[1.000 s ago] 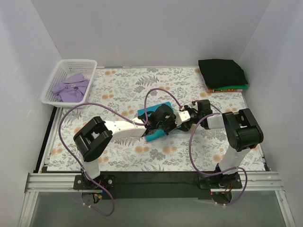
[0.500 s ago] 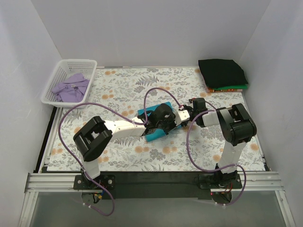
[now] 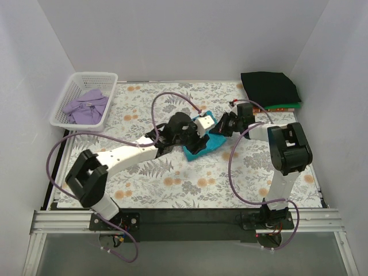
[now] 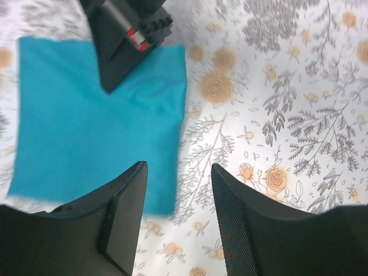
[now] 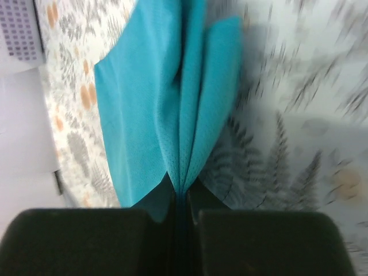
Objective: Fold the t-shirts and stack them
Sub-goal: Neatly place the folded tshirt to the corner
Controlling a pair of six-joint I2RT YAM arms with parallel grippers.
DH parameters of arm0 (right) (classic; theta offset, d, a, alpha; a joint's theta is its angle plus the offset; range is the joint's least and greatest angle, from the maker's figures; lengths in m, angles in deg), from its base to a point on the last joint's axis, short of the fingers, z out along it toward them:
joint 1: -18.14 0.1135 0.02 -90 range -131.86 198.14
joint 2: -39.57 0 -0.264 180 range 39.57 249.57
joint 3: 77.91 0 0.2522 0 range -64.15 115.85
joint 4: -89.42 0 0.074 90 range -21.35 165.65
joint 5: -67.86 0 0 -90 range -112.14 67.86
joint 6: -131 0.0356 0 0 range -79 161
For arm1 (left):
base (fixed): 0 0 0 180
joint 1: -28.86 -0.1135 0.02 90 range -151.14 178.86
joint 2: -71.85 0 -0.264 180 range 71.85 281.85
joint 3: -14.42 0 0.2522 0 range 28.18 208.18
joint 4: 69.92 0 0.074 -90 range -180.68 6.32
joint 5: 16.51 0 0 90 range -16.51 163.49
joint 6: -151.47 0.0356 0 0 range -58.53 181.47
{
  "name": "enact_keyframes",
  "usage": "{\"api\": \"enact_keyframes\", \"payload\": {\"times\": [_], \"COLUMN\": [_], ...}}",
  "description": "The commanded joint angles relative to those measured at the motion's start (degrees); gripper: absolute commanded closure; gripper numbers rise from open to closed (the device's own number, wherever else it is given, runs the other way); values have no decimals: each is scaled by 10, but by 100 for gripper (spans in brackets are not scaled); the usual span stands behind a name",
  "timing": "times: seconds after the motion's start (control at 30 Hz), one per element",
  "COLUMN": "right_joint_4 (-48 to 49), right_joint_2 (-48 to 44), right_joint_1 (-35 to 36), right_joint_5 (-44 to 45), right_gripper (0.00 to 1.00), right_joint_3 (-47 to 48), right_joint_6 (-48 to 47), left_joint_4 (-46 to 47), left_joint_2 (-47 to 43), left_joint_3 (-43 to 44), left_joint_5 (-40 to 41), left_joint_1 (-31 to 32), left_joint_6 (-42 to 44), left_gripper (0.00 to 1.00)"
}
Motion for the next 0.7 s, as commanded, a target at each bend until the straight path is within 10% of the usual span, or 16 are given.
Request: {"api": "enact_keyframes", "payload": {"times": [0.0,0.2,0.67], "right_joint_4": [-109,-243,-348], "right_joint_2": [-18,40,180], "right_joint_1": [-20,-24,-89], "right_joint_5": [43,138,219], "right_gripper": [99,99,99], "right_joint_3": [97,268,531], "right_joint_6": [-209,-461,-676], "left_joint_4": [-63,-117,-140], "left_joint_2": [-91,-123,-158], "left_joint_3": [1,-2,-27], "left_joint_5": [-19,-7,-10], "left_joint_1": [-28,-62,-72], "left_joint_6": [-21,-40,-53], "left_gripper": [53,53,55]}}
